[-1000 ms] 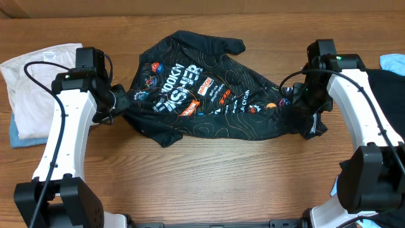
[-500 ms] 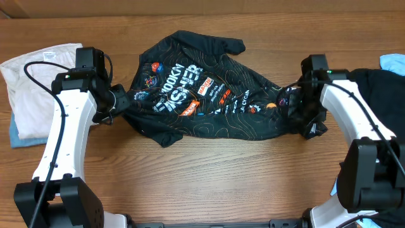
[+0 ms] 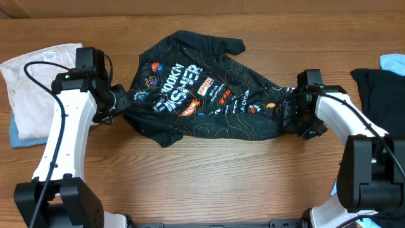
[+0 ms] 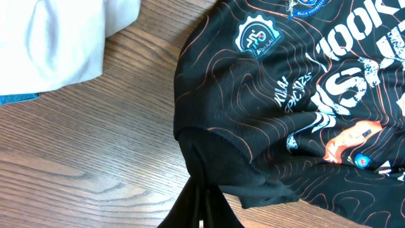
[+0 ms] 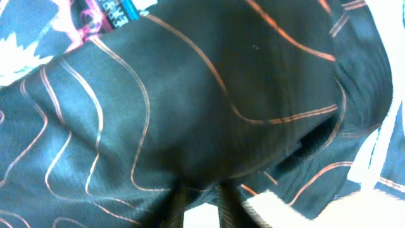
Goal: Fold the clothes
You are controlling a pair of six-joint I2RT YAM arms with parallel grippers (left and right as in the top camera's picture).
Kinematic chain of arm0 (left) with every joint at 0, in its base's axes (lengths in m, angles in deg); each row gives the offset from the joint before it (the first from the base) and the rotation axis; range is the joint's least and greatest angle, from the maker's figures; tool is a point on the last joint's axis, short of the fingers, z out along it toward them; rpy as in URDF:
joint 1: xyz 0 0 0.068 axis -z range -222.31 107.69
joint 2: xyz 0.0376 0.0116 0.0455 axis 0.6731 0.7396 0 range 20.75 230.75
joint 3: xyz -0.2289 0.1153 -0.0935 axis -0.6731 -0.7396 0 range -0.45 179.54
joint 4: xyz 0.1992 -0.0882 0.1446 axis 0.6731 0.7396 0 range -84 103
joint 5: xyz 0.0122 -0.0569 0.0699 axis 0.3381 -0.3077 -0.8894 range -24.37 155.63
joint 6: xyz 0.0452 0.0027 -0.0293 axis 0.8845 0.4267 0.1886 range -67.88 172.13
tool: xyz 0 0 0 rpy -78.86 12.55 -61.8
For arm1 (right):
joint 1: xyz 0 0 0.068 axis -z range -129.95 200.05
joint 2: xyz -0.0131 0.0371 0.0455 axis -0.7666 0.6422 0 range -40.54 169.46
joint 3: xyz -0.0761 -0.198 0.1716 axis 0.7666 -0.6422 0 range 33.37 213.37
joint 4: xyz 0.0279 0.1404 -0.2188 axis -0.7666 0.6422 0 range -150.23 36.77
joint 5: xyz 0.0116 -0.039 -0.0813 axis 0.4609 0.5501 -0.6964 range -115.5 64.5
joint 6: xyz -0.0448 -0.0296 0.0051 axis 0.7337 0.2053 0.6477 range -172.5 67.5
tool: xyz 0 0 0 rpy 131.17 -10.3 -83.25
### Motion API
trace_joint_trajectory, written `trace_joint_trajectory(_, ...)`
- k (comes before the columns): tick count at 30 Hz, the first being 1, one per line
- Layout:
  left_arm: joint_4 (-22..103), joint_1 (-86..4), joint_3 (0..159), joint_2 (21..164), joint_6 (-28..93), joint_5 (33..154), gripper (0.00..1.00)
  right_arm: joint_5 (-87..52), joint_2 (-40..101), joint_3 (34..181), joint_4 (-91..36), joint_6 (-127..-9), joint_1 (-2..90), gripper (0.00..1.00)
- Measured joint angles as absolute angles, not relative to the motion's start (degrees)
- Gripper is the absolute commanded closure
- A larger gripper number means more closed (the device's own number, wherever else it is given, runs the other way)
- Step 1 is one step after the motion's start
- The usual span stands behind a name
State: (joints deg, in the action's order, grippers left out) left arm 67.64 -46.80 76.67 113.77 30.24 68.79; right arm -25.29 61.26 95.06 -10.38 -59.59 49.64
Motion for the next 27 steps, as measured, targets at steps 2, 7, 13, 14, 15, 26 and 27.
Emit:
trace_joint_trajectory(2, 67.7, -46.8, 76.7, 113.8, 30.3, 68.8, 0.96, -25.3, 61.3, 95.1, -10.8, -60.0, 49.6, 0.96)
trace_joint_trajectory(7, 67.7, -46.8, 76.6, 113.8, 30.3, 68.8, 0.96, -25.3, 61.3, 95.3, -7.5, -60.0, 49.6, 0.96)
trace_joint_trajectory(13, 67.5, -46.8, 76.7, 113.8, 30.2, 68.8, 0.96, -25.3, 60.1, 102.3, -0.5, -60.0, 49.6, 0.96)
trace_joint_trajectory(14, 67.5, -46.8, 76.7, 113.8, 30.2, 68.8, 0.96, -25.3, 59.6, 104.4, -1.2, -60.0, 49.6, 0.96)
trace_joint_trajectory(15, 67.5, -46.8, 76.7, 113.8, 30.2, 68.8, 0.96, -25.3, 58.9, 106.6, -2.4, -60.0, 49.6, 0.96)
trace_joint_trajectory(26, 67.6, -46.8, 76.7, 113.8, 30.2, 68.8, 0.96, -22.5, 58.6, 112.3, -10.1, -60.2, 49.6, 0.47)
trace_joint_trajectory(27, 67.6, -46.8, 76.7, 113.8, 30.2, 68.8, 0.96, -22.3, 59.3, 112.3, -9.5, -60.2, 49.6, 0.47)
